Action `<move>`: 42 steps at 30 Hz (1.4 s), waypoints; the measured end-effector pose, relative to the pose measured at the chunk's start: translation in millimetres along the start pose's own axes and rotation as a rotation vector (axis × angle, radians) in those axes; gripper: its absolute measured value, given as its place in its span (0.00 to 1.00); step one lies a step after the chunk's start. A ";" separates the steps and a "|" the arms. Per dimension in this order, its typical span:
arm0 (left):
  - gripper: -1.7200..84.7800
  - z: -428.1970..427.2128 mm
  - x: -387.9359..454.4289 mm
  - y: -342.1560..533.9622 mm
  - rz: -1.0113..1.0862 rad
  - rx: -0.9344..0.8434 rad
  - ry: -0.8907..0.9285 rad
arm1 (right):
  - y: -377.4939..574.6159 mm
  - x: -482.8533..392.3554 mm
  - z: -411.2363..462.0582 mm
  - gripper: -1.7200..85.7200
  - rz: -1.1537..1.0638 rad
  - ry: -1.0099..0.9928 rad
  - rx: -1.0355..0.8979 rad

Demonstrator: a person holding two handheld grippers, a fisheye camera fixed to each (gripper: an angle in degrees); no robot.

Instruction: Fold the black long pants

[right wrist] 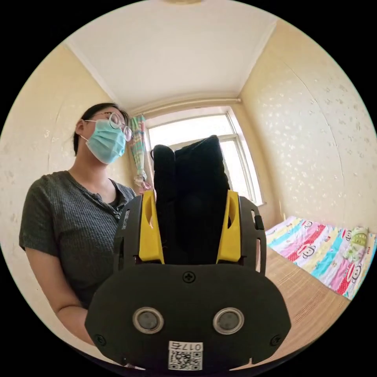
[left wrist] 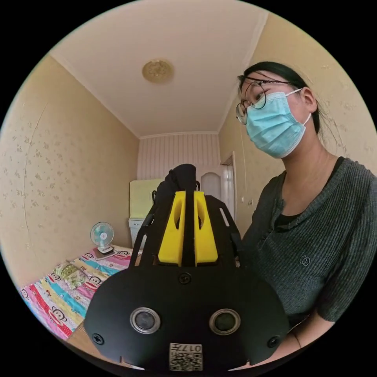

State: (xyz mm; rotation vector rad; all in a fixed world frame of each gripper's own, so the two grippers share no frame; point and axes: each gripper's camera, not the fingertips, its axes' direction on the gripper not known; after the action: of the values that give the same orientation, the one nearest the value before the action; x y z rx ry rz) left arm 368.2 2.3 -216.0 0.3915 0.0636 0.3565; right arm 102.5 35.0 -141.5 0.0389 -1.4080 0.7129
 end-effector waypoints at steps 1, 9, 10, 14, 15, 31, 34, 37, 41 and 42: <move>0.04 -2.6 -1.2 0.3 0.006 0.047 0.070 | 11.9 1.3 -10.4 0.27 0.007 -0.006 0.071; 0.05 25.7 -14.1 10.4 -0.023 0.043 0.164 | 25.7 -28.9 50.5 0.25 -0.054 -0.067 0.031; 0.05 29.6 -20.8 16.2 -0.042 0.046 0.187 | 18.8 -35.2 67.1 0.23 -0.078 -0.050 -0.008; 0.07 24.3 -53.2 36.2 -0.170 0.057 0.124 | 5.7 -47.7 92.8 0.06 -0.140 0.288 -0.052; 0.07 16.5 -62.6 43.8 -0.225 0.061 0.013 | 3.2 -48.9 95.3 0.05 -0.138 0.354 -0.055; 0.29 27.4 -21.8 164.9 -0.440 0.109 -0.307 | -51.2 -59.9 213.8 0.04 -0.377 1.251 -0.009; 0.30 5.3 -16.7 178.6 -0.442 0.170 -0.317 | -65.3 -63.9 225.5 0.03 -0.428 1.340 0.036; 0.30 3.3 -10.1 184.3 -0.411 0.068 -0.348 | -80.8 -63.9 237.0 0.03 -0.472 1.388 0.048; 0.30 2.3 -12.5 179.9 -0.393 0.014 -0.378 | -99.7 -63.8 247.3 0.03 -0.521 1.436 0.084; 0.30 5.1 -16.7 169.8 -0.374 0.003 -0.385 | -102.5 -65.0 247.4 0.03 -0.523 1.427 0.086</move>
State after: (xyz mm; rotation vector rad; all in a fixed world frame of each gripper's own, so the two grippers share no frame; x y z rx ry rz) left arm 297.6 141.2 -146.2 0.4362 -0.2367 -0.0914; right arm -66.3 -180.8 -112.2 -0.0342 0.0275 0.2030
